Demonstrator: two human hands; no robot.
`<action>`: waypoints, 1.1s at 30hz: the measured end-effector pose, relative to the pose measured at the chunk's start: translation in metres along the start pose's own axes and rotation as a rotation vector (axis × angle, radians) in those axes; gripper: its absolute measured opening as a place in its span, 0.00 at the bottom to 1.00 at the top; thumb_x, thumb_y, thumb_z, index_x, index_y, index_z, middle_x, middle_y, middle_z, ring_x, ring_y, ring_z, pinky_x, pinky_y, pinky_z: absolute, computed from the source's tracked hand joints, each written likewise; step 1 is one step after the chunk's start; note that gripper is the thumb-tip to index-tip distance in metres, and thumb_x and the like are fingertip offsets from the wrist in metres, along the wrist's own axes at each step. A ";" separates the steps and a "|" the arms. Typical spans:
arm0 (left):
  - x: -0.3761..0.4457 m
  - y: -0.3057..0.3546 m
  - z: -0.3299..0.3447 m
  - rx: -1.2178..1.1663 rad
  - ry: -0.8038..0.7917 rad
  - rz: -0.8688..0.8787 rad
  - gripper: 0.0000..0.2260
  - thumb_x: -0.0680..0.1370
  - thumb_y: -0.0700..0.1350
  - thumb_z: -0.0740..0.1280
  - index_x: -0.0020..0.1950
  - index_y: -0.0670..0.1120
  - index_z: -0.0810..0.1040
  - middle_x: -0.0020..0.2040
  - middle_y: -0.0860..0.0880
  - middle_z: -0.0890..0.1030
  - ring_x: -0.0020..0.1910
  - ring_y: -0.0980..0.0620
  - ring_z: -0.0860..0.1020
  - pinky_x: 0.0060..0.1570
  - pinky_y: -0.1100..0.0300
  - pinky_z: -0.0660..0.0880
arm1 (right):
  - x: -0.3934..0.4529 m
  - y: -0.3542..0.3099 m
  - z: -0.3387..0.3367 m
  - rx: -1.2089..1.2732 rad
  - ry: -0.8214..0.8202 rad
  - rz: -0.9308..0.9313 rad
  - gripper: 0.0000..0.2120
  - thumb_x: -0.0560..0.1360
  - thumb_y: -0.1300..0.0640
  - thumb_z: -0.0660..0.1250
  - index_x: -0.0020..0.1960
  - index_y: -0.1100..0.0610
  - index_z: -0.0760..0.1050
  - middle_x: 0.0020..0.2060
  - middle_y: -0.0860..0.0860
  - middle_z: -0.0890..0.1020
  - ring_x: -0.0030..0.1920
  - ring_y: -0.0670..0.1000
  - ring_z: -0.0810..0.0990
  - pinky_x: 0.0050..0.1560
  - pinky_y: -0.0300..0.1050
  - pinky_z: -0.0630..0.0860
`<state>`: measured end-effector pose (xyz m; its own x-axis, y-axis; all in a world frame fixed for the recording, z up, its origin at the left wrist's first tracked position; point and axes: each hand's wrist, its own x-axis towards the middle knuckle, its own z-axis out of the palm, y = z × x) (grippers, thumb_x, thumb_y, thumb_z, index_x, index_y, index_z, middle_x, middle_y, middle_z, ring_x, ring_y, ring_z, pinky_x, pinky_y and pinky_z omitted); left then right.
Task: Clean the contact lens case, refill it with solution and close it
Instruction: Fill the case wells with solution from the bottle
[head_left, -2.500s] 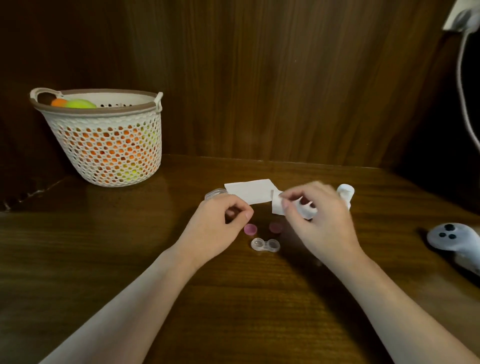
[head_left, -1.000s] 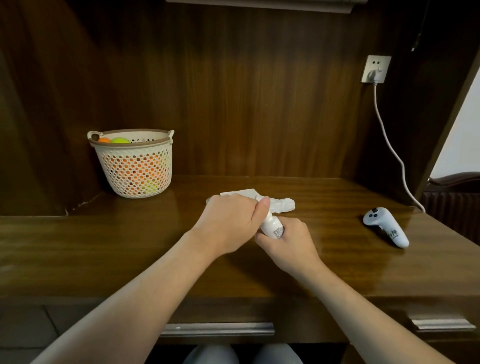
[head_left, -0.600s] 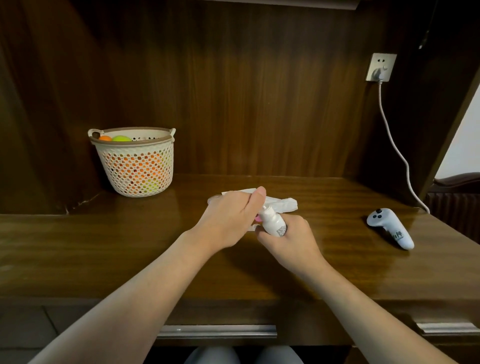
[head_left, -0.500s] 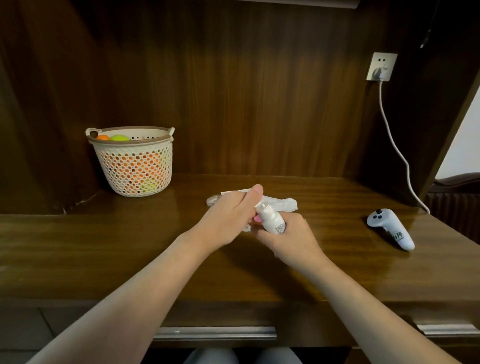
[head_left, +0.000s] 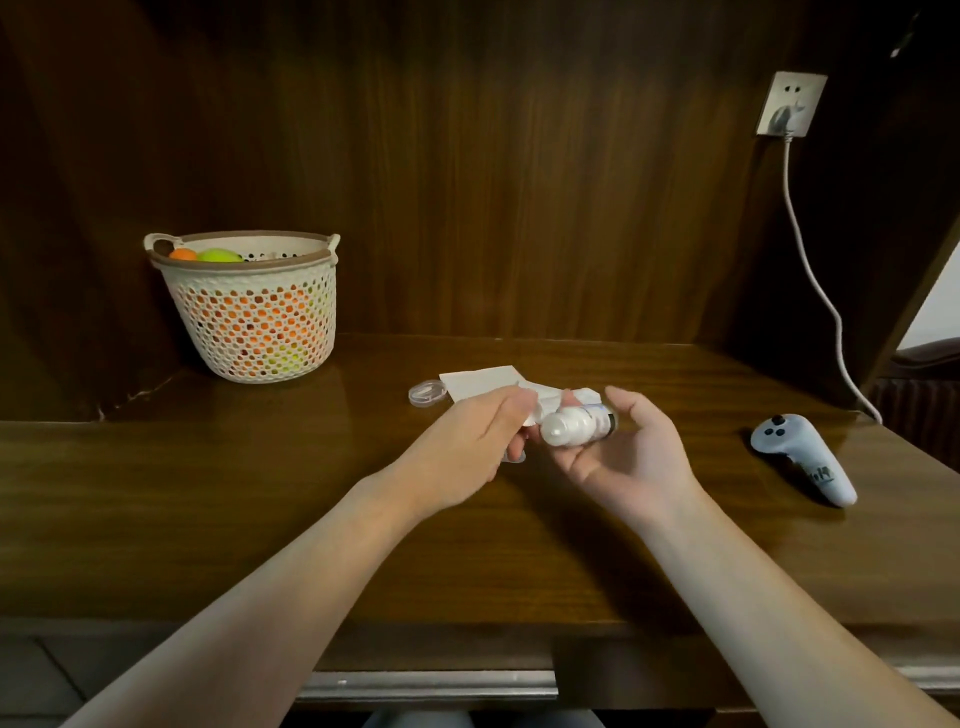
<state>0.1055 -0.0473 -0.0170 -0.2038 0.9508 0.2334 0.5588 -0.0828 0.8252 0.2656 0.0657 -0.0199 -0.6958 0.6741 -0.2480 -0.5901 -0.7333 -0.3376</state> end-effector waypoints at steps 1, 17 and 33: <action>0.003 -0.002 0.002 0.035 -0.020 0.005 0.15 0.87 0.65 0.52 0.50 0.64 0.76 0.40 0.58 0.80 0.34 0.65 0.76 0.34 0.67 0.70 | 0.005 0.000 0.000 0.051 0.043 -0.014 0.23 0.77 0.56 0.74 0.70 0.61 0.74 0.59 0.61 0.85 0.50 0.59 0.88 0.50 0.60 0.86; 0.046 -0.052 -0.013 0.228 0.100 -0.026 0.10 0.87 0.56 0.59 0.60 0.59 0.79 0.47 0.60 0.81 0.45 0.63 0.81 0.42 0.64 0.77 | 0.090 -0.004 0.006 0.306 0.116 -0.095 0.08 0.73 0.55 0.75 0.49 0.54 0.79 0.35 0.47 0.80 0.30 0.47 0.80 0.31 0.42 0.78; 0.063 -0.100 -0.029 0.494 -0.066 0.137 0.18 0.71 0.72 0.69 0.56 0.65 0.83 0.51 0.64 0.75 0.55 0.64 0.73 0.50 0.63 0.66 | 0.133 0.006 -0.004 -0.045 0.140 -0.266 0.12 0.75 0.51 0.72 0.36 0.55 0.78 0.30 0.50 0.78 0.26 0.48 0.77 0.30 0.41 0.78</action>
<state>0.0135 0.0127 -0.0697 -0.0598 0.9594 0.2757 0.8929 -0.0720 0.4445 0.1712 0.1514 -0.0582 -0.4541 0.8500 -0.2672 -0.7234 -0.5268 -0.4464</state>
